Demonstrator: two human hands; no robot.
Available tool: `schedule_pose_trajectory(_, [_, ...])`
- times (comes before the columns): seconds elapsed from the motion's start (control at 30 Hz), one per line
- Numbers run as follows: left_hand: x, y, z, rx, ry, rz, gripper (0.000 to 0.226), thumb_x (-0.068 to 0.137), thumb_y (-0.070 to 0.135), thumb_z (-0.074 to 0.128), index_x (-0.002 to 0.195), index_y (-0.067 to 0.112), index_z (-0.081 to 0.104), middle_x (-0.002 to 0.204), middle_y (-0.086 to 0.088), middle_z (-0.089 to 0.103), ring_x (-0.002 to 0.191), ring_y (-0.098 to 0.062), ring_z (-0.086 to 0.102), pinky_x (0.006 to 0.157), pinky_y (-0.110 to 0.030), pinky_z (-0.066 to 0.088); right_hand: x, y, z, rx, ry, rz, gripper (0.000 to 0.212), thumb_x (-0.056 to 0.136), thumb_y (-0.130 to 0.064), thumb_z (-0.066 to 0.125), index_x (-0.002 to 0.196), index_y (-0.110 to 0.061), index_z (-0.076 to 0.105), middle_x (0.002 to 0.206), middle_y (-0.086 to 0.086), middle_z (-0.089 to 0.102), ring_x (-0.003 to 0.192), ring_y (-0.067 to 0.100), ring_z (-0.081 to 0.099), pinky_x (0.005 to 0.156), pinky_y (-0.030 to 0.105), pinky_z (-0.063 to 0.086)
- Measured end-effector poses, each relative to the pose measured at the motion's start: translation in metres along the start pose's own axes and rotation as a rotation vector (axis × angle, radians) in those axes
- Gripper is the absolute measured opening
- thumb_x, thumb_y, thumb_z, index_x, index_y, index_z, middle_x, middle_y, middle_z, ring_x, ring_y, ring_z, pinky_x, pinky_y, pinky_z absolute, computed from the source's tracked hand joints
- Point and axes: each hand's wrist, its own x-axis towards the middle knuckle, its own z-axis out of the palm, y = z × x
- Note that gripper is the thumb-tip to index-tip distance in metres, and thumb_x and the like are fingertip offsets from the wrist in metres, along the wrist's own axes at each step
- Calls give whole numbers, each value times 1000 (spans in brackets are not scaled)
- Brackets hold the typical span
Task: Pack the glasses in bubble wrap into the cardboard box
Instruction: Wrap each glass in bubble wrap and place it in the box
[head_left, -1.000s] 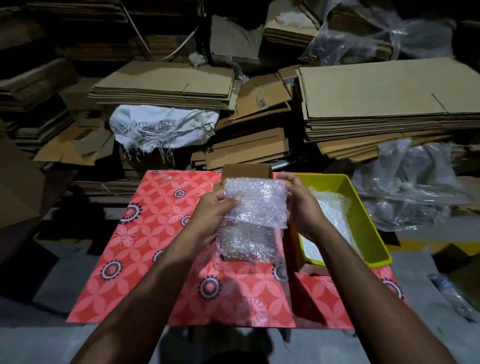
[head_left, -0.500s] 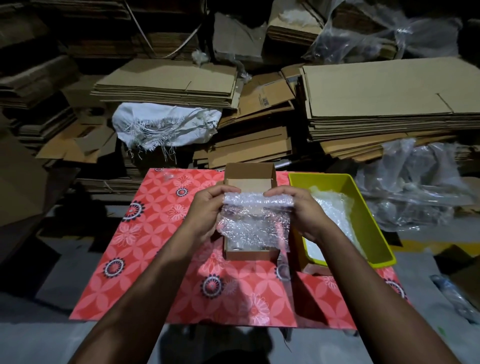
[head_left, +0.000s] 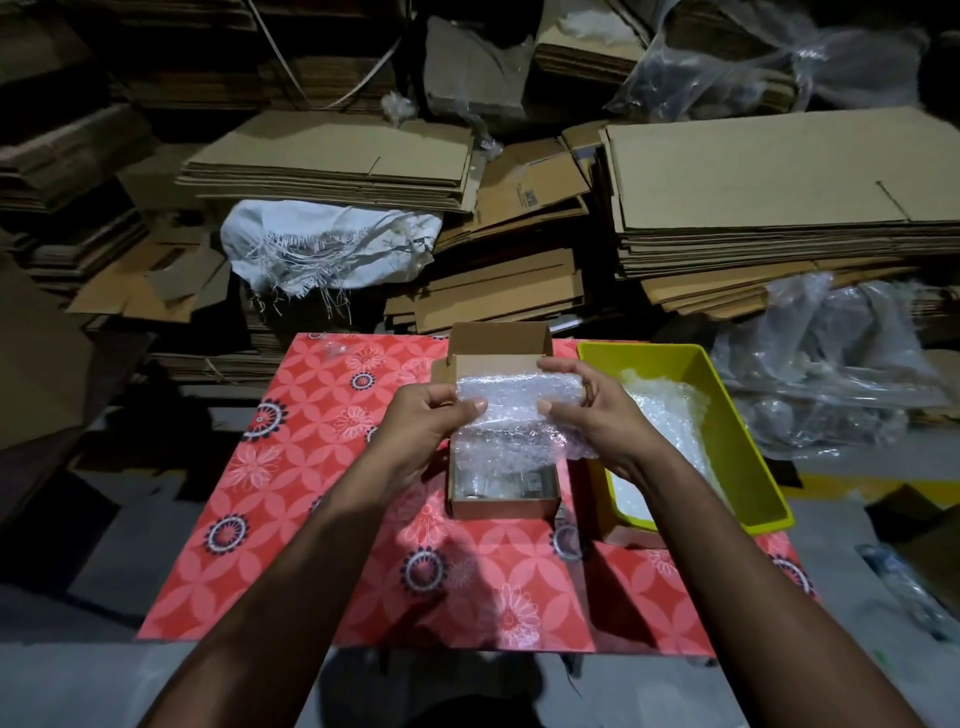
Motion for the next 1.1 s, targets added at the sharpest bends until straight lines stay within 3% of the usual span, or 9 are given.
schedule_pose_trajectory(0.13, [6,-2,-2,68,6,17,12,91,15,70,103,11,70,101,-19,69,81,-23,66,76,-43,58,3,2,0,61,44,18,25,84,-4,73,107,-12,74,104,29,70,87,32,62,78,40,51])
schedule_pose_trajectory(0.27, [5,2,2,-107,-10,-57,14,94,0,62,108,0,64,102,-12,64,66,-22,69,59,-29,60,-3,-5,0,163,-4,69,28,93,9,58,107,-10,72,94,13,72,68,24,72,54,27,60])
schedule_pose_trajectory(0.4, [4,2,4,-348,-26,-89,21,94,-10,53,114,-8,60,105,-20,64,73,-19,68,60,-24,58,-5,-6,2,348,-22,113,43,90,22,42,103,-3,73,93,19,73,77,27,75,64,25,61])
schedule_pose_trajectory(0.57, [2,3,5,-557,16,-108,17,99,3,44,101,-3,59,105,-23,59,85,-25,63,58,-27,58,-8,-12,5,609,-69,121,44,94,-3,33,86,3,75,97,30,71,78,36,72,67,34,63])
schedule_pose_trajectory(0.63, [2,4,4,-480,19,-82,18,101,12,51,93,3,64,99,-17,62,82,-23,64,57,-26,57,-9,-13,5,500,-45,99,36,104,-12,42,89,2,72,99,20,74,82,32,72,67,32,62])
schedule_pose_trajectory(0.73, [4,-2,1,-245,12,-10,11,86,6,72,96,4,67,96,-10,68,82,-19,67,69,-27,58,-6,-6,1,101,7,16,14,89,-3,70,102,-6,74,97,4,73,81,18,64,71,26,57])
schedule_pose_trajectory(0.83, [5,-8,-4,-134,18,-24,37,74,9,82,108,9,70,99,-7,75,90,-23,69,85,-39,56,-2,2,-6,-8,35,2,50,72,-2,85,116,-22,71,96,6,48,77,21,47,71,25,55])
schedule_pose_trajectory(0.97, [4,-15,-5,-72,5,-22,21,82,2,76,102,4,71,90,-8,74,84,-21,70,80,-33,56,-6,3,-3,57,4,-21,31,85,13,68,113,0,68,68,-5,65,63,6,61,64,18,52])
schedule_pose_trajectory(1.1, [3,-20,-6,-94,31,-26,19,87,-5,69,100,9,71,96,-15,69,87,-22,71,75,-29,60,-8,9,2,160,69,55,30,89,19,58,98,-5,73,78,12,68,74,21,73,68,27,61])
